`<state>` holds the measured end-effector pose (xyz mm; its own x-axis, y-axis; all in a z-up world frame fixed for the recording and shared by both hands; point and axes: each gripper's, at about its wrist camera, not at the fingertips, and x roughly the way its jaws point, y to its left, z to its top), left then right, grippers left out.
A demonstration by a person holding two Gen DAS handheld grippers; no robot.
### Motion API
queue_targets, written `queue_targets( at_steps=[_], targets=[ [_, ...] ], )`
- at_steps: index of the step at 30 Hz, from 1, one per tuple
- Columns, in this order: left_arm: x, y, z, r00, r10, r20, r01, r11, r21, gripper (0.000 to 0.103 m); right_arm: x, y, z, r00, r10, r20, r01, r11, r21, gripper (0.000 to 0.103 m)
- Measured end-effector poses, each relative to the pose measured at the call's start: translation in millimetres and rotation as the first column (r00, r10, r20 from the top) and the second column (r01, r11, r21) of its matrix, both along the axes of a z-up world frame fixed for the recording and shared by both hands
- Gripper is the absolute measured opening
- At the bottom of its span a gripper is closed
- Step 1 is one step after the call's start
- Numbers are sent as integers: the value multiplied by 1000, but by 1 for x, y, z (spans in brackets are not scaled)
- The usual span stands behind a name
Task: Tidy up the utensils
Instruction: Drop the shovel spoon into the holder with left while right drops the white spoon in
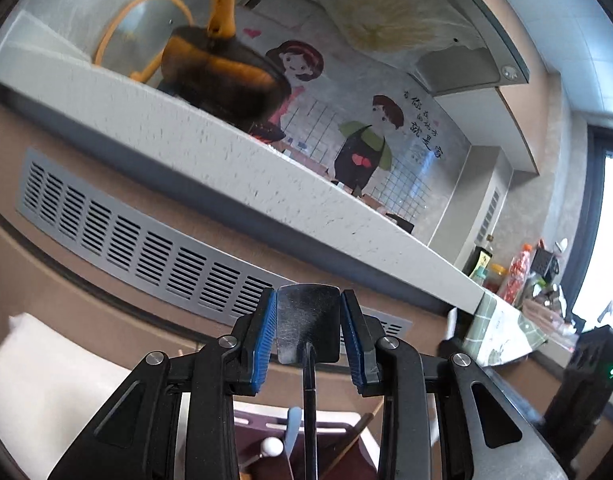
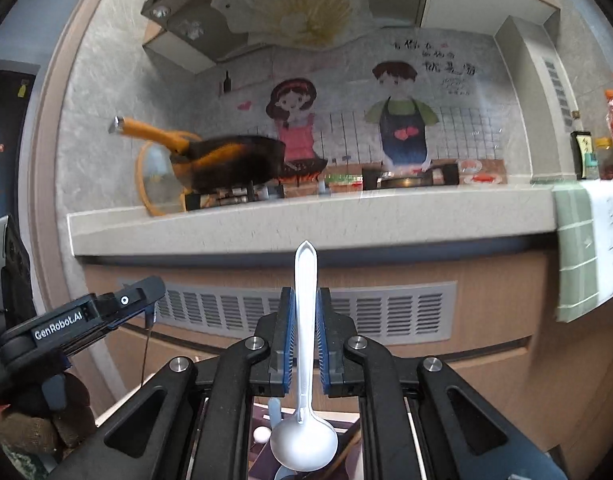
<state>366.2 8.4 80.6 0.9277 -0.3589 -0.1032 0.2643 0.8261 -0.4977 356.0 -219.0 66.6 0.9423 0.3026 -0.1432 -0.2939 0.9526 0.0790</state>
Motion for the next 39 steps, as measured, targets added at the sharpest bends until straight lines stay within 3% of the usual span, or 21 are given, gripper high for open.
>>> queue_targets(
  at_steps=[10,16,21,24,27,30,35,37,39],
  targets=[
    [22,-14,-25,992,73,107,-76,997,27,33,44,6,-47,995,-33,-96,35,999,19,10],
    [28,-29,-53,990,102,102,-110,991,80,33,47,6,-59,994,-47,-99,48,999,15,10],
    [32,-31,-64,1000,4,26,-6,997,73,36,46,6,-77,993,-47,-110,49,999,12,10],
    [17,-24,-65,1000,19,-18,-17,996,85,40,39,3,-86,990,9,-144,-9,1000,2,15],
    [-8,-14,-59,995,67,-75,-57,990,128,43,27,-5,-87,984,-3,-177,4,1000,8,20],
    [-44,-11,-54,981,136,-137,-99,964,246,43,-2,-16,-84,981,-17,-192,19,1000,9,20],
    [-114,-17,-55,948,210,-241,-83,889,451,43,-54,-13,-85,958,-12,-286,-14,996,-90,21],
    [-142,-18,-55,943,233,-236,-90,865,494,43,-84,-10,-87,952,2,-305,-38,993,-114,21],
    [-171,-19,-54,945,239,-223,-97,857,506,43,-109,-5,-88,945,32,-325,-75,990,-122,21]
  ],
)
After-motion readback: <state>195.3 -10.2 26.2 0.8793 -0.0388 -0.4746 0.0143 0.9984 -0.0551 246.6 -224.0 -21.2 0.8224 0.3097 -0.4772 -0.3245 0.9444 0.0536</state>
